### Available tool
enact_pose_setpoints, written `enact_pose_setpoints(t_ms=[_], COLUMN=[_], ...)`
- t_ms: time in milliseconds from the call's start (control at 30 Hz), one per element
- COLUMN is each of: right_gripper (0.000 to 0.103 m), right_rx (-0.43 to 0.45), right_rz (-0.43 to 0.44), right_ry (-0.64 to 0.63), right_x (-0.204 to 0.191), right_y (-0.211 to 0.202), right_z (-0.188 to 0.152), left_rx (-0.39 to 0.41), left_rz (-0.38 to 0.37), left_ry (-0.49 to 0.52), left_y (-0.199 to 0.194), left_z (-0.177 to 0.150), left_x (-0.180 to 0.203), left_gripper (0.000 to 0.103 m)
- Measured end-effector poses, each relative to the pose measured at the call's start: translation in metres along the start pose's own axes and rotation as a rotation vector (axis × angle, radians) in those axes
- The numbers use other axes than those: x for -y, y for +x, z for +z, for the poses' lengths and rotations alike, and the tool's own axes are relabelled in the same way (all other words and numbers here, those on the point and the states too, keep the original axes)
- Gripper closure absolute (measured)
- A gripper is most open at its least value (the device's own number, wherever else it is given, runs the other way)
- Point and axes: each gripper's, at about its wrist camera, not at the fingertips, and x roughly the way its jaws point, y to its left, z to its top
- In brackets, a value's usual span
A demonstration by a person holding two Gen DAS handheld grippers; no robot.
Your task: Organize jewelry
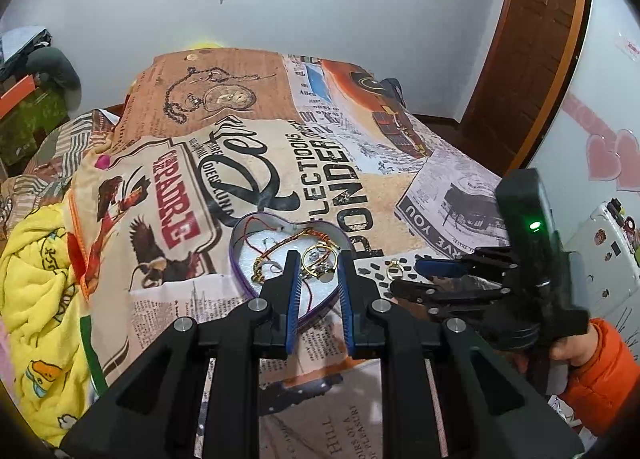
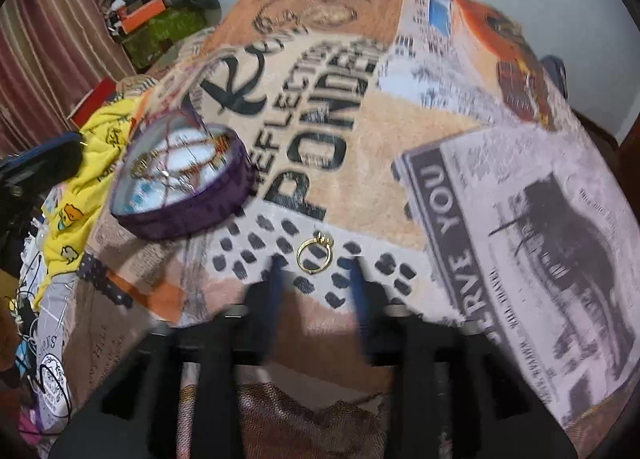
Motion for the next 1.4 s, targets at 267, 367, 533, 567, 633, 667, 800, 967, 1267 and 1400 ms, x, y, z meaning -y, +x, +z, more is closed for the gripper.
enact_pose_setpoints(t_ms=[267, 367, 533, 567, 633, 667, 800, 967, 1267, 1400], right_gripper=[0.086, 0.087, 0.098, 0.098, 0.098, 0.098, 0.098, 0.094, 0.074, 0.078], right_rx=[0.056, 0.060, 0.072, 0.082, 0.101, 0.109, 0.140, 0.101, 0.033, 0.062], right_rz=[-0.066, -0.065, -0.045, -0.047, -0.054, -0.054, -0.047, -0.030, -0.043, -0.054], right_ry=[-0.057, -0.048, -0.017, -0.021, -0.036, -0.040, -0.049, -0.022, -0.011, -0.050], right_x=[-0.010, -0.009, -0.006, -0.008, -0.013, -0.015, -0.022, -0.016, -0.008, -0.012], right_y=[0.007, 0.005, -0.005, -0.009, -0.015, -0.018, -0.030, -0.026, 0.006, 0.006], right_z=[0.005, 0.004, 0.005, 0.005, 0.005, 0.006, 0.008, 0.013, 0.007, 0.004], left_rx=[-0.001, 0.001, 0.005, 0.007, 0.009, 0.010, 0.020, 0.022, 0.003, -0.001], left_rz=[0.006, 0.006, 0.008, 0.009, 0.013, 0.013, 0.015, 0.014, 0.009, 0.007], left_ry=[-0.021, -0.028, -0.031, -0.031, -0.032, -0.034, -0.038, -0.047, -0.050, -0.058], left_y=[0.000, -0.002, -0.004, -0.005, -0.006, -0.007, -0.010, -0.012, -0.004, 0.000], left_z=[-0.003, -0.005, -0.005, -0.005, -0.005, -0.005, -0.005, -0.006, -0.011, -0.012], left_x=[-0.010, -0.012, -0.014, -0.015, -0.016, -0.017, -0.020, -0.024, -0.027, -0.028], left_gripper=[0.086, 0.086, 0.086, 0.086, 0.086, 0.086, 0.086, 0.086, 0.086, 0.086])
